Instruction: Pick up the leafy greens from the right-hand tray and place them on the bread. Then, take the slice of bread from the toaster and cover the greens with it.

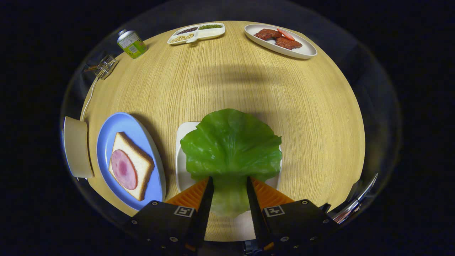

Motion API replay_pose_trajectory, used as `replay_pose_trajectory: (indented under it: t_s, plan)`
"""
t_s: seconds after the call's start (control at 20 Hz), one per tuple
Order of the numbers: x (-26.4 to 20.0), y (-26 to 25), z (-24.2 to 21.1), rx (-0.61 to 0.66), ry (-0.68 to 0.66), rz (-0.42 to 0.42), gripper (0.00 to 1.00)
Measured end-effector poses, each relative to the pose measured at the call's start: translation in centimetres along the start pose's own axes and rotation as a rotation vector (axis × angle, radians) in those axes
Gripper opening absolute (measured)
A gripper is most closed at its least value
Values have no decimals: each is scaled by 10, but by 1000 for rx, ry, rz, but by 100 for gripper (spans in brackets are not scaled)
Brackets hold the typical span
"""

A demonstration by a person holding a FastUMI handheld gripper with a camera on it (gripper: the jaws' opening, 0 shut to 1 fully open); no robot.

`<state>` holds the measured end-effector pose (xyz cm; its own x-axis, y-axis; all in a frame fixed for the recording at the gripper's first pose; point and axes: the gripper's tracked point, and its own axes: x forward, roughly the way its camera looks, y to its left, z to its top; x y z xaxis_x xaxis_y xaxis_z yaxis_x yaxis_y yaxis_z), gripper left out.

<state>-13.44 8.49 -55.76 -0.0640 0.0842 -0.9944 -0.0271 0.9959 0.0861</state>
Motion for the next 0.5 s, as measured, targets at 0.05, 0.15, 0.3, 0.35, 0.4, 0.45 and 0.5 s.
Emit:
replay_pose_trajectory:
  t_s: [0.05, 0.15, 0.3, 0.35, 0.4, 0.45, 0.5]
  plan:
    - [0, 1, 0, 1, 1, 0, 53]
    - [0, 2, -2, 27, 13, -4, 34]
    - [-1, 1, -2, 2, 6, 5, 11]
    - [0, 0, -2, -2, 1, 12, 9]
    - [0, 1, -2, 0, -2, 23, 5]
    - [-4, 4, -5, 7, 7, 49, 4]
    - [-9, 8, -5, 14, 1, 73, 3]
